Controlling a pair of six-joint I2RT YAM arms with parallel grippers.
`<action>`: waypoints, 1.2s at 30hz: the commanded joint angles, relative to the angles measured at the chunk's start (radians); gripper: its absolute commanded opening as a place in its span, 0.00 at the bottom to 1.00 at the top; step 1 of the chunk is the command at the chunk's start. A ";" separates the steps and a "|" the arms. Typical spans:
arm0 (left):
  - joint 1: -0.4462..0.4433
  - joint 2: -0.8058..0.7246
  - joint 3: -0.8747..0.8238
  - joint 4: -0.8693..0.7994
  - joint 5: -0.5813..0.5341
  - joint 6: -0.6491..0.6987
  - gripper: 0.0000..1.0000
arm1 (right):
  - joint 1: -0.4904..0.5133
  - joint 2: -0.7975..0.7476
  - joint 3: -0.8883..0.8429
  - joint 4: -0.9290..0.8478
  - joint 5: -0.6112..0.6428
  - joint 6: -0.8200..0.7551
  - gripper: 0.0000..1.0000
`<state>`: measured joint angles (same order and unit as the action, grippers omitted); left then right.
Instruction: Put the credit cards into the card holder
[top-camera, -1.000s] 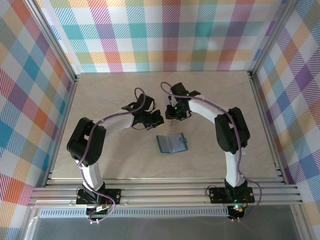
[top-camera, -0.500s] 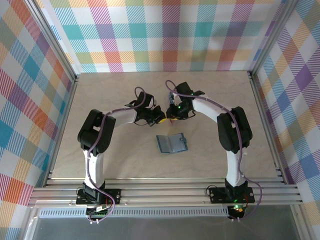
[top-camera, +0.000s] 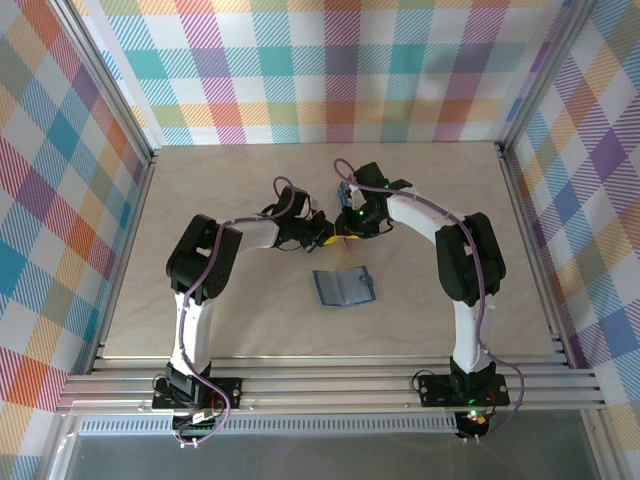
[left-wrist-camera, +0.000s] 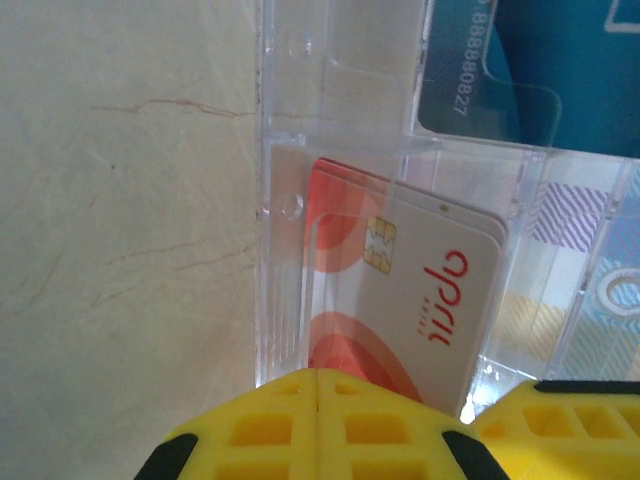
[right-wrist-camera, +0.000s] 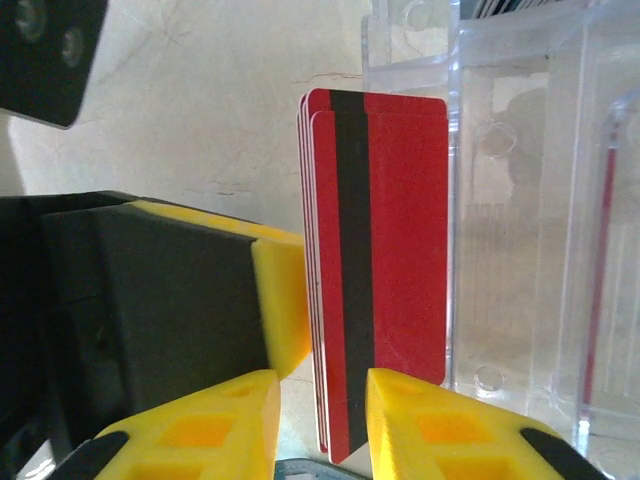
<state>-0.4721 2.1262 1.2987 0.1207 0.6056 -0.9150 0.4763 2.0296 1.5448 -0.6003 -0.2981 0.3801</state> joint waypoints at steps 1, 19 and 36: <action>0.008 0.026 -0.003 0.093 0.042 -0.048 0.04 | -0.005 0.035 0.028 -0.017 -0.058 -0.007 0.31; -0.003 0.070 -0.083 0.302 0.052 -0.140 0.05 | 0.003 0.046 0.026 -0.043 -0.049 0.007 0.30; -0.012 0.107 -0.082 0.319 0.058 -0.138 0.05 | 0.039 0.061 0.067 -0.043 -0.067 0.019 0.29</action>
<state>-0.4721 2.1983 1.2259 0.4480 0.6727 -1.0477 0.4854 2.0640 1.6051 -0.6479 -0.2890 0.3840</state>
